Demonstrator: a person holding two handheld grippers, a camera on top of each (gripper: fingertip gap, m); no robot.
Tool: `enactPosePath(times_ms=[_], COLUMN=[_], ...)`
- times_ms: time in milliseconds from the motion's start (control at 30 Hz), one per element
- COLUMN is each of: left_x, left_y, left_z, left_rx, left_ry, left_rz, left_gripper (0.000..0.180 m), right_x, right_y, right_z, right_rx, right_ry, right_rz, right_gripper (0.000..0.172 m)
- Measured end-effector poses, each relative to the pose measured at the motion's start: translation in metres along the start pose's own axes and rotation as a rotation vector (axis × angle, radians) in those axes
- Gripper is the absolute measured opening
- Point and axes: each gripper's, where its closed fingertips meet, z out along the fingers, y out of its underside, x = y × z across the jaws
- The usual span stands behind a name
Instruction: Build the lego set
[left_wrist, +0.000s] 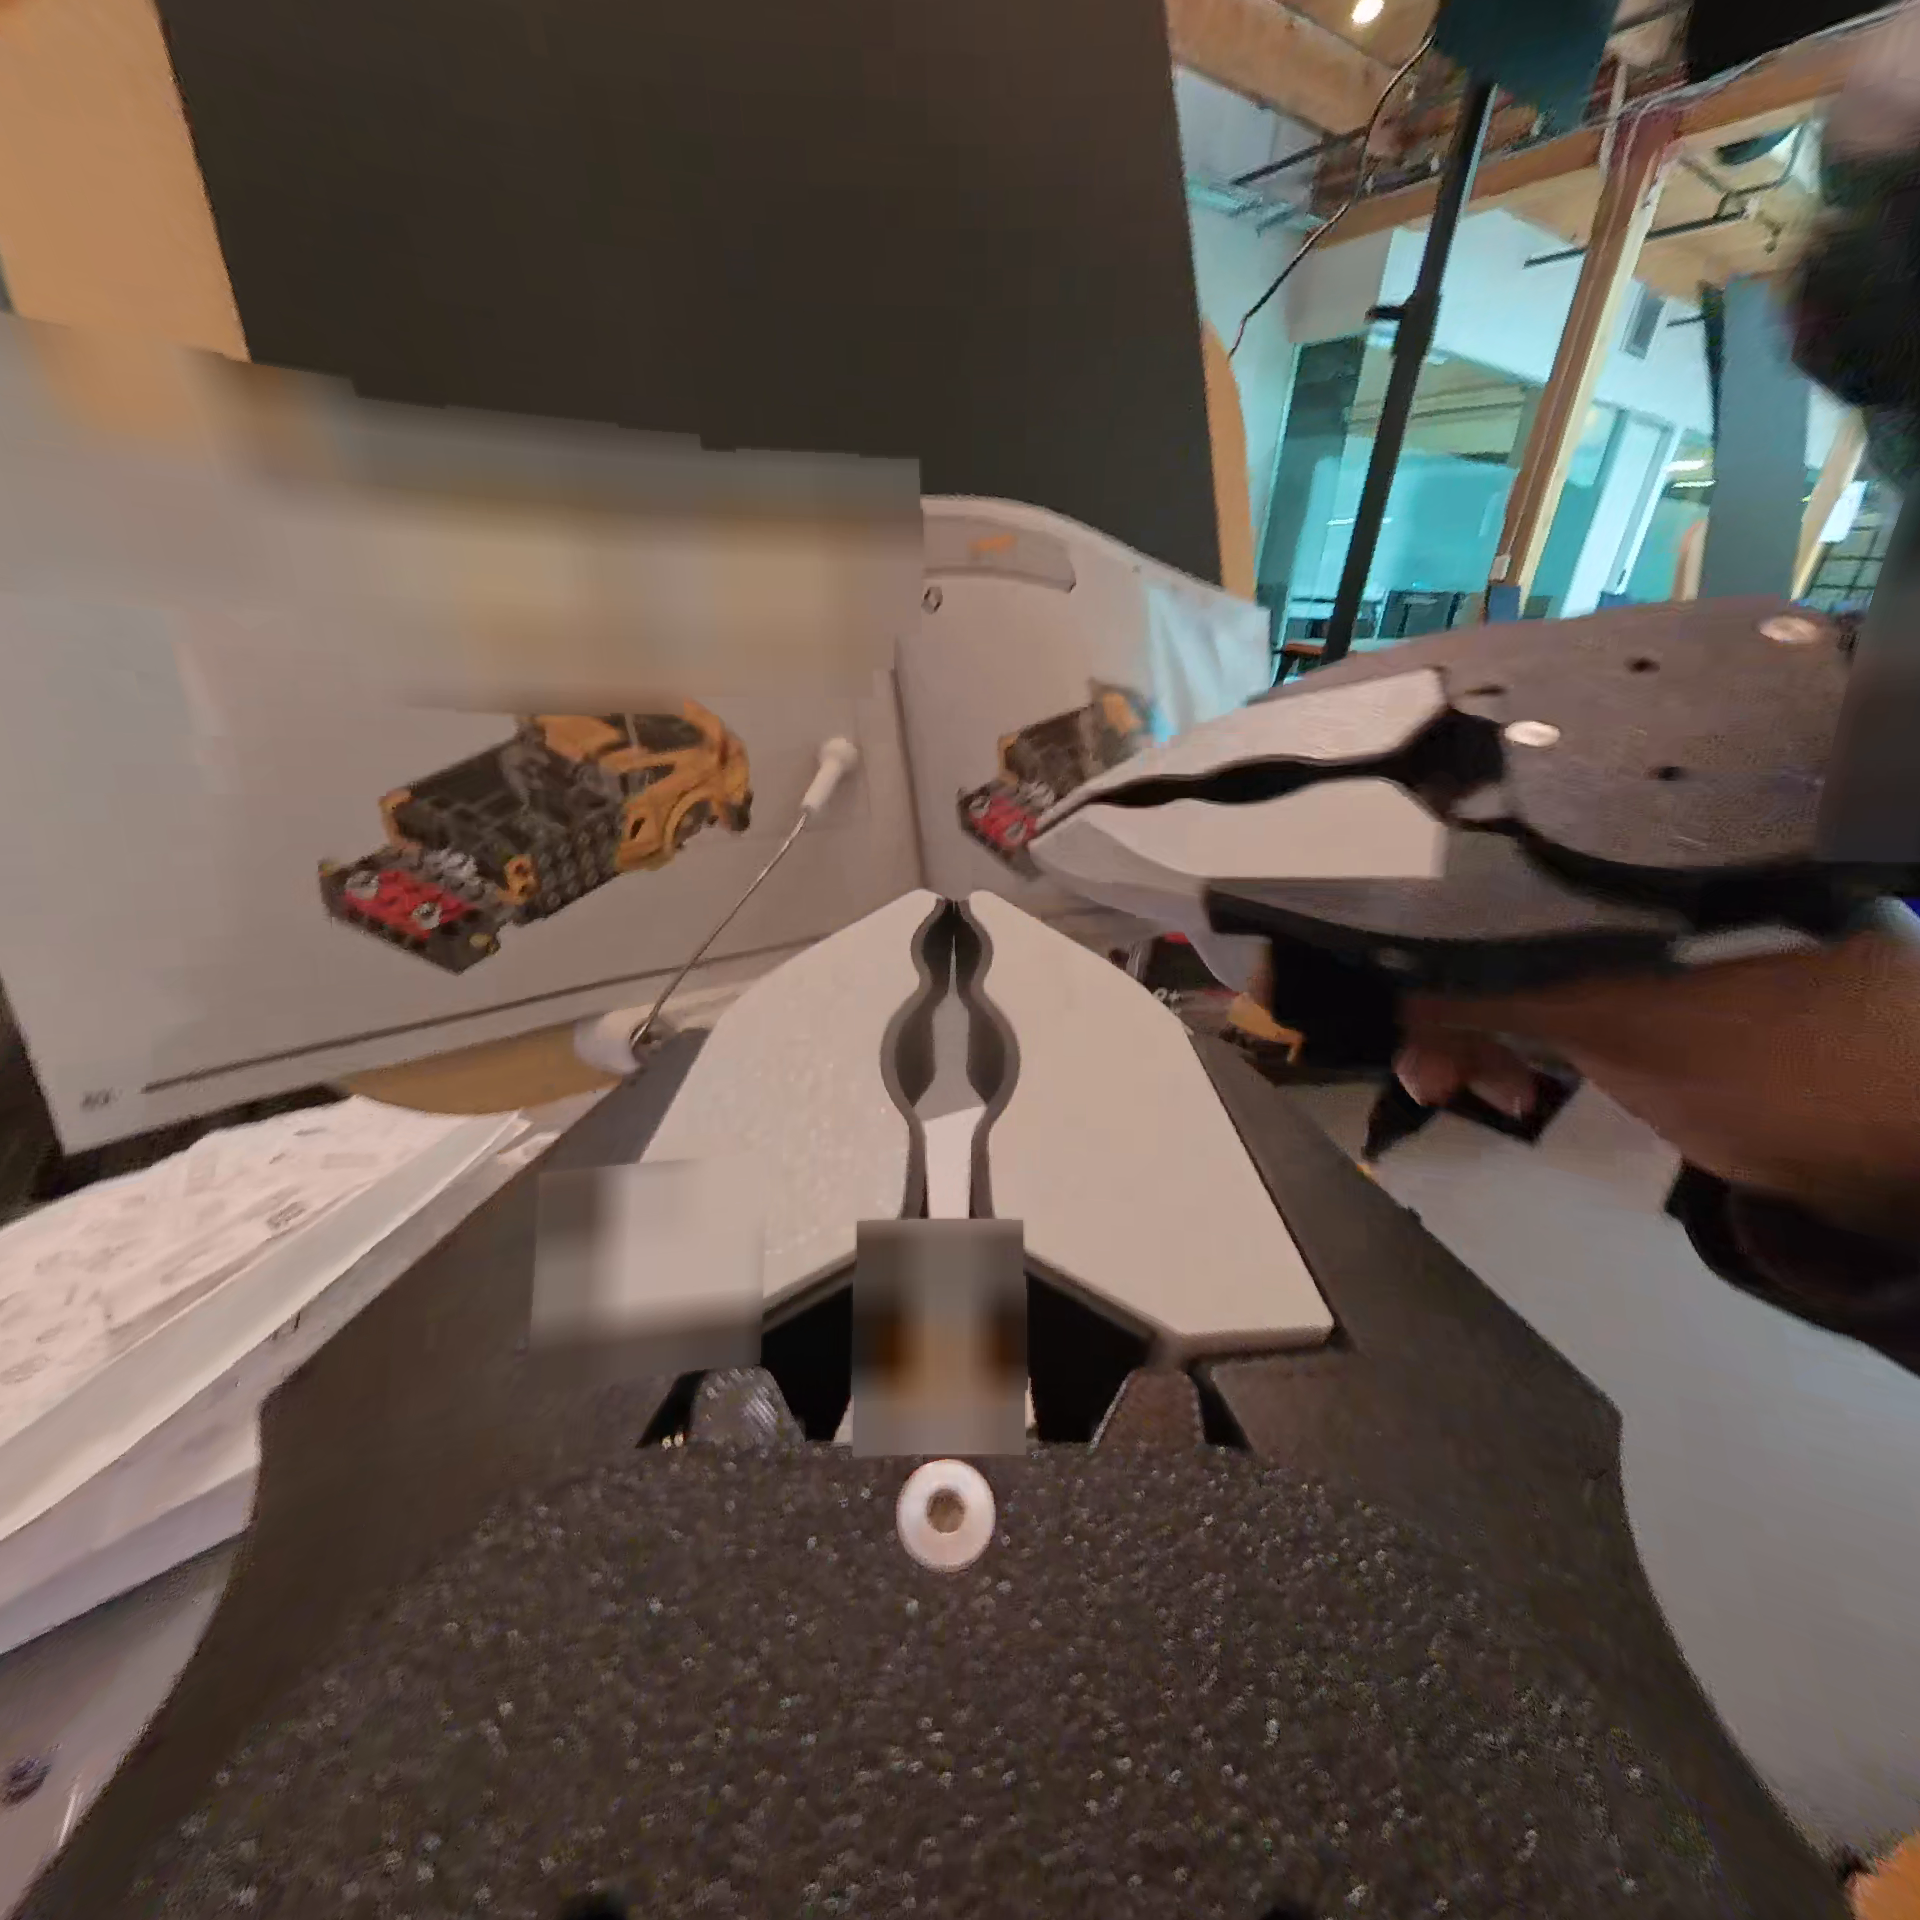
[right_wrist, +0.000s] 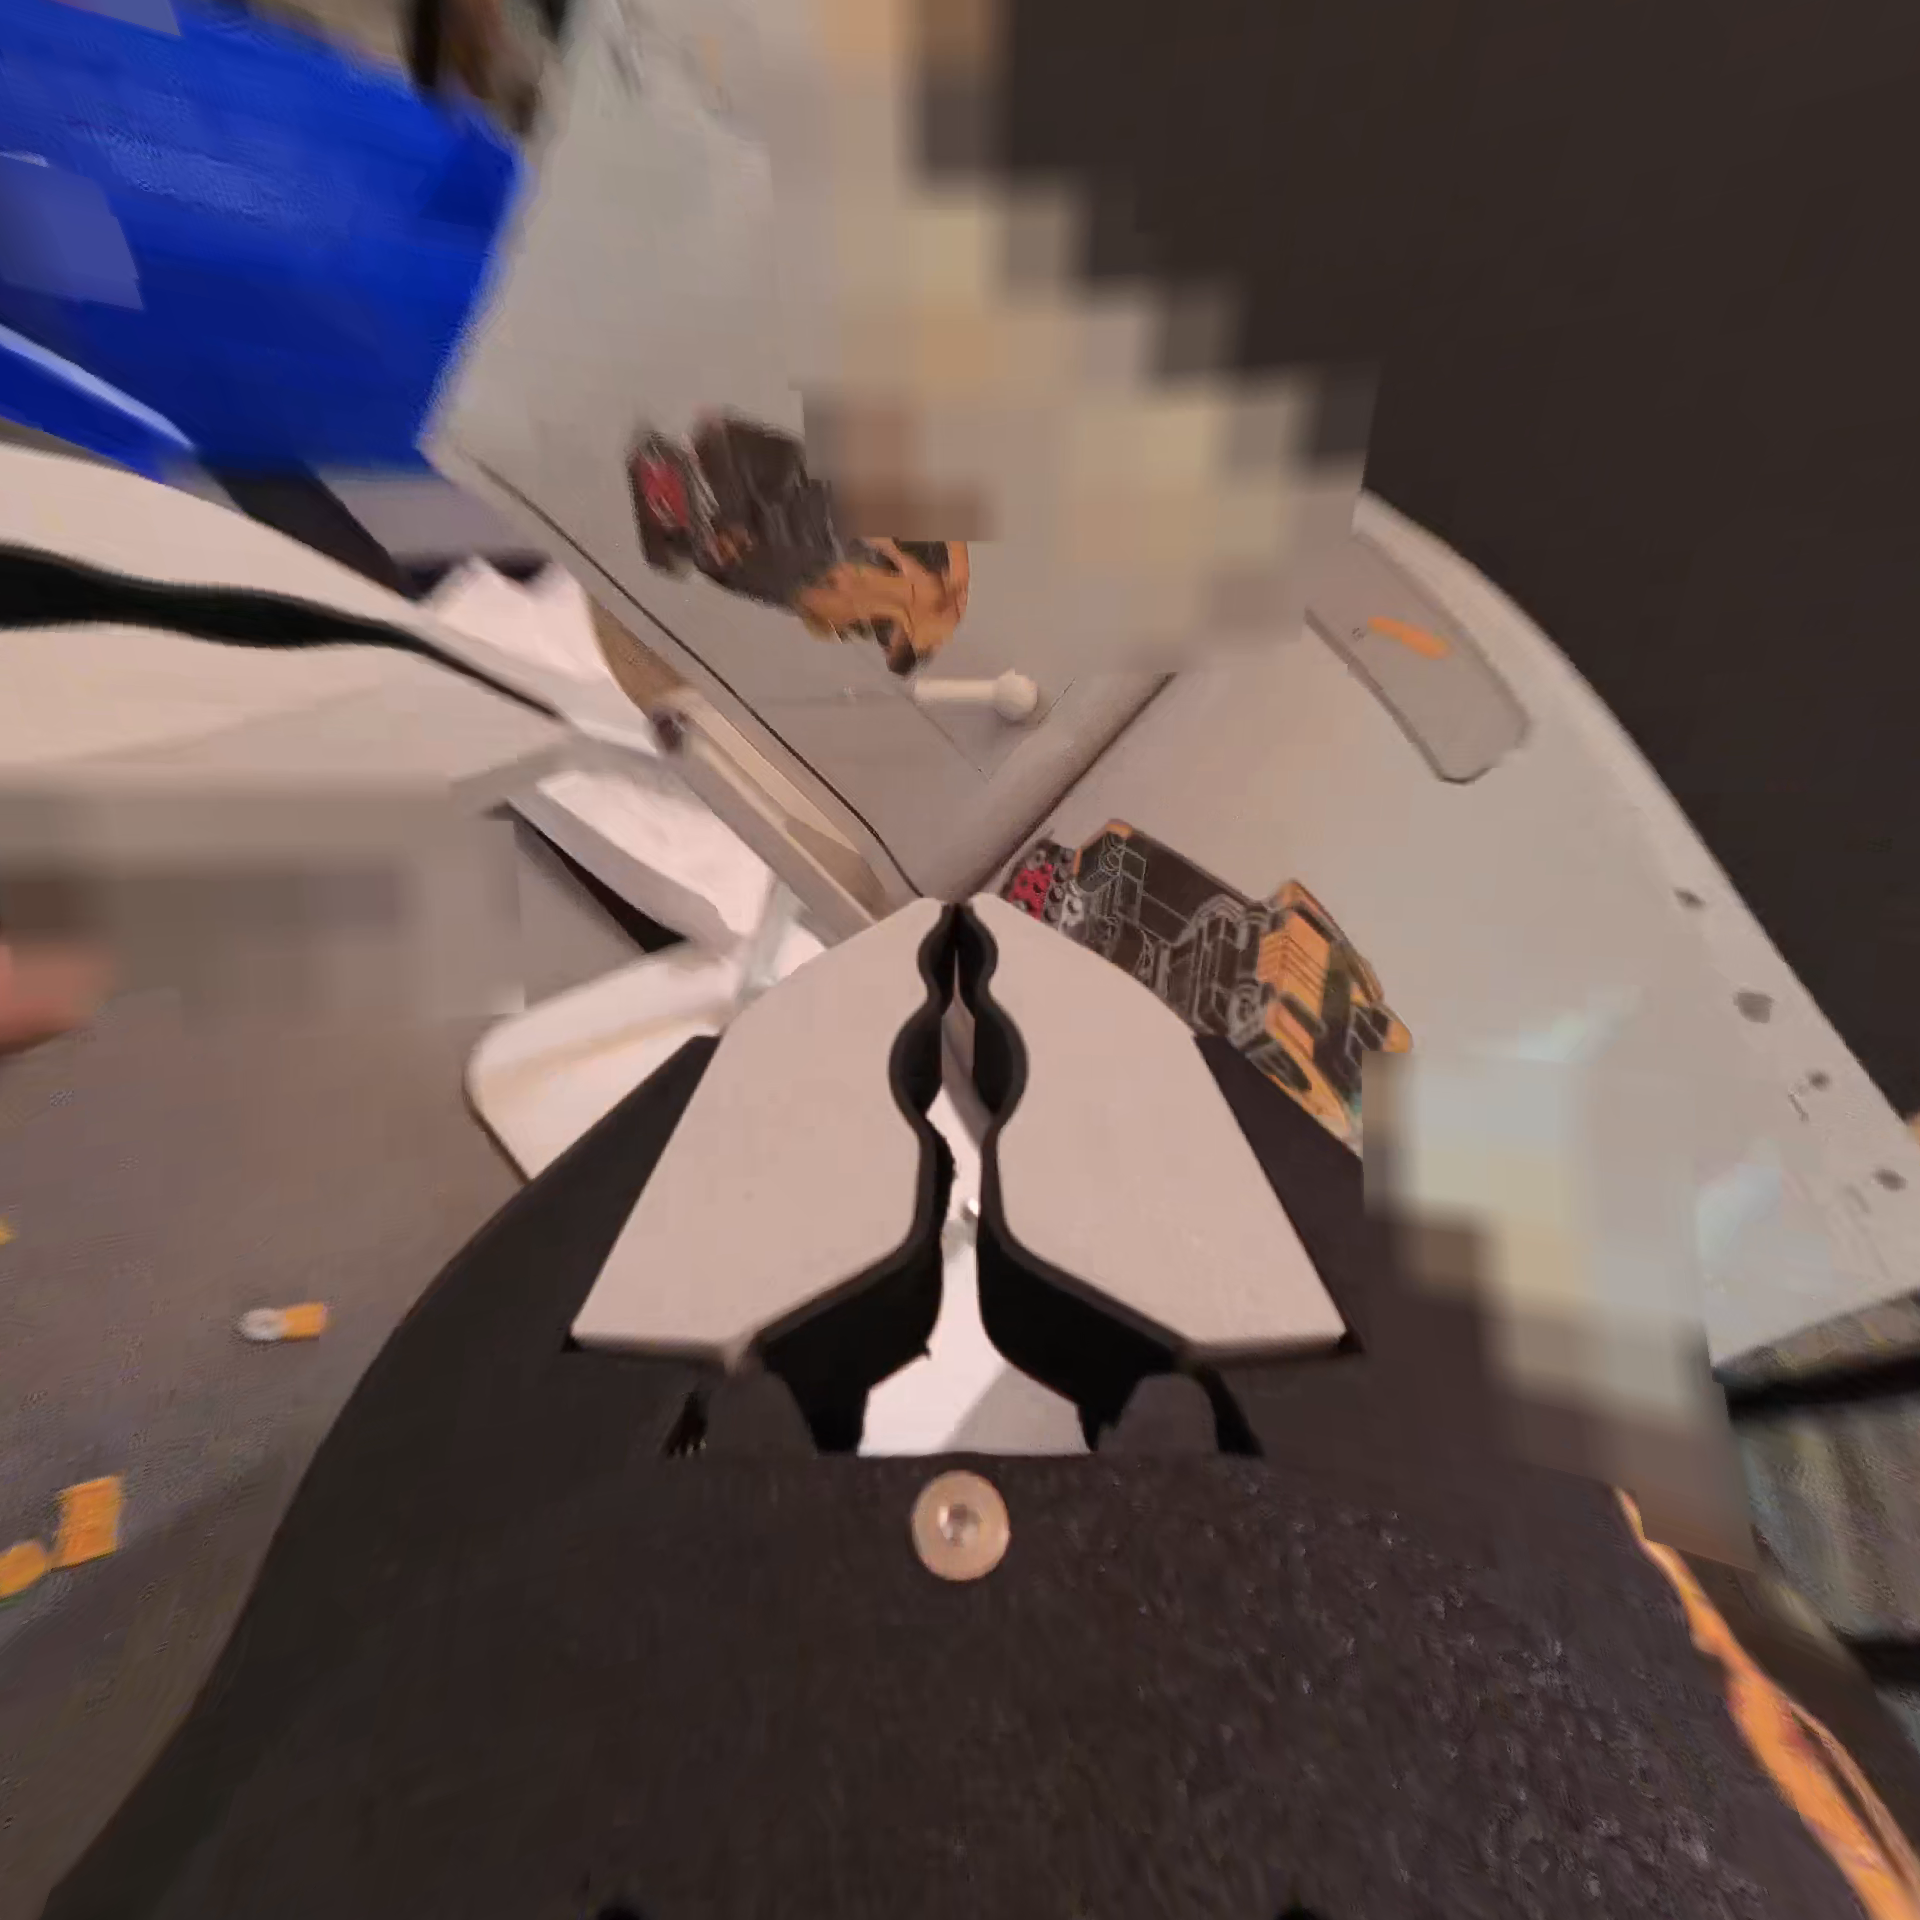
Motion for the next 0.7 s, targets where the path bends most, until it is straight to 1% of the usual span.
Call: enactPosePath(times_ms=[33,100,167,267,300,367,467,533,633,700], left_x=[-0.005,-0.012,-0.016,-0.012,-0.008,-0.003,0.007,0.014,0.017,0.018], left_y=[0.005,0.007,0.007,0.013,0.017,0.021,0.027,0.031,0.032,0.039], left_z=[-0.001,-0.001,0.000,0.004,0.006,0.009,0.021,0.036,0.066,0.085], left_rx=[-0.012,-0.016,-0.016,-0.032,-0.045,-0.061,-0.120,-0.174,-0.238,-0.315], left_ry=[-0.005,-0.005,-0.010,0.002,0.009,0.015,0.048,0.073,0.073,0.070], left_rz=[-0.014,-0.058,-0.070,-0.068,-0.062,-0.039,-0.017,0.031,0.181,0.273], left_gripper=[0.000,0.000,0.001,0.001,0.002,0.003,0.011,0.016,0.018,0.018], right_x=[0.005,0.026,0.048,0.072,0.078,0.077,0.076,0.075,0.075,0.080], right_y=[0.011,0.029,0.037,0.048,0.049,0.051,0.052,0.049,0.045,0.041], right_z=[0.012,0.017,0.009,0.002,0.002,0.005,0.010,0.012,0.015,0.015], right_rx=[-0.078,-0.142,-0.112,-0.100,-0.069,-0.010,0.006,0.003,0.016,0.029], right_ry=[0.019,0.059,0.030,-0.027,-0.027,-0.038,0.027,0.043,0.062,0.099], right_rz=[-0.033,-0.054,-0.021,0.083,0.103,0.124,0.010,-0.047,-0.126,-0.206], right_gripper=[0.000,0.000,0.000,0.000,0.000,0.000,0.000,0.000,0.000,0.000])
